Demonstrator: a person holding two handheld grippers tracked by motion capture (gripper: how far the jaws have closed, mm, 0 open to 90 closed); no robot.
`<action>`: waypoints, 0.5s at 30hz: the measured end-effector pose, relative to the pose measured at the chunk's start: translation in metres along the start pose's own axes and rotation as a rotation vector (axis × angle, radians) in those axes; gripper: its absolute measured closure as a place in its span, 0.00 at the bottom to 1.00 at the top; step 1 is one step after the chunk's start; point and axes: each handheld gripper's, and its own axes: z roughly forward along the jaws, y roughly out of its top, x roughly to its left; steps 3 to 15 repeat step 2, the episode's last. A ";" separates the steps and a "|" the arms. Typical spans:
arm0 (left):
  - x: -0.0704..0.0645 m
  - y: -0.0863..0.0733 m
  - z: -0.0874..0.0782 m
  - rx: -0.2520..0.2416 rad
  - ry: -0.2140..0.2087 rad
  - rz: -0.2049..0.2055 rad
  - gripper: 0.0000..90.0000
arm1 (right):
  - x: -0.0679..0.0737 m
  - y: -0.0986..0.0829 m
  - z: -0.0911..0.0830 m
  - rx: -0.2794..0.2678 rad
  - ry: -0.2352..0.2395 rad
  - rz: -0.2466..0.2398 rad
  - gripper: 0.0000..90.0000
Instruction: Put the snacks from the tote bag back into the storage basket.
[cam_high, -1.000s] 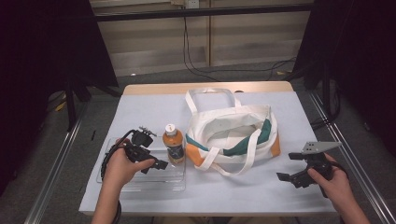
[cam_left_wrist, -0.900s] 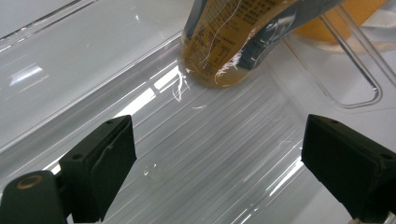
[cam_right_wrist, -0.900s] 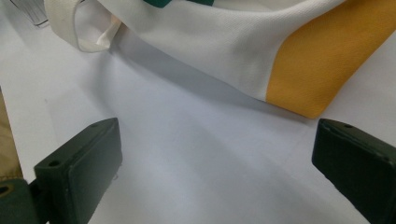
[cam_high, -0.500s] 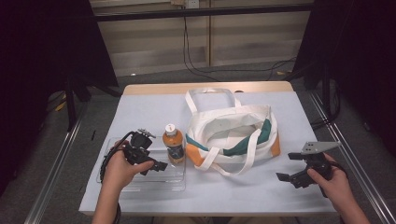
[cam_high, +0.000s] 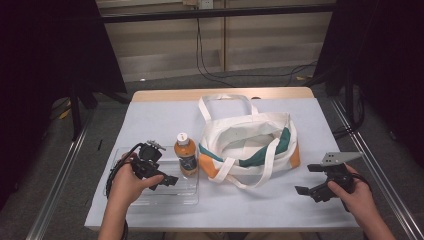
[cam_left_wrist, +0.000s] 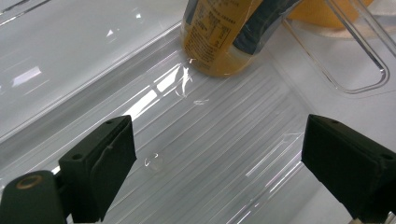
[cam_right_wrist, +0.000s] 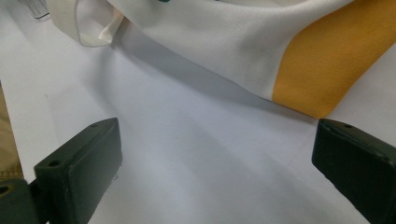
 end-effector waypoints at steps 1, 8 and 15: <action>0.000 0.000 0.000 0.003 0.000 0.000 0.11 | 0.000 0.000 0.000 0.001 0.000 -0.002 0.02; 0.000 0.000 0.000 0.003 0.000 0.000 0.11 | 0.000 0.000 0.000 0.003 0.001 -0.003 0.02; 0.000 0.000 0.000 0.003 0.000 0.000 0.11 | 0.000 0.000 0.000 0.003 0.001 -0.003 0.02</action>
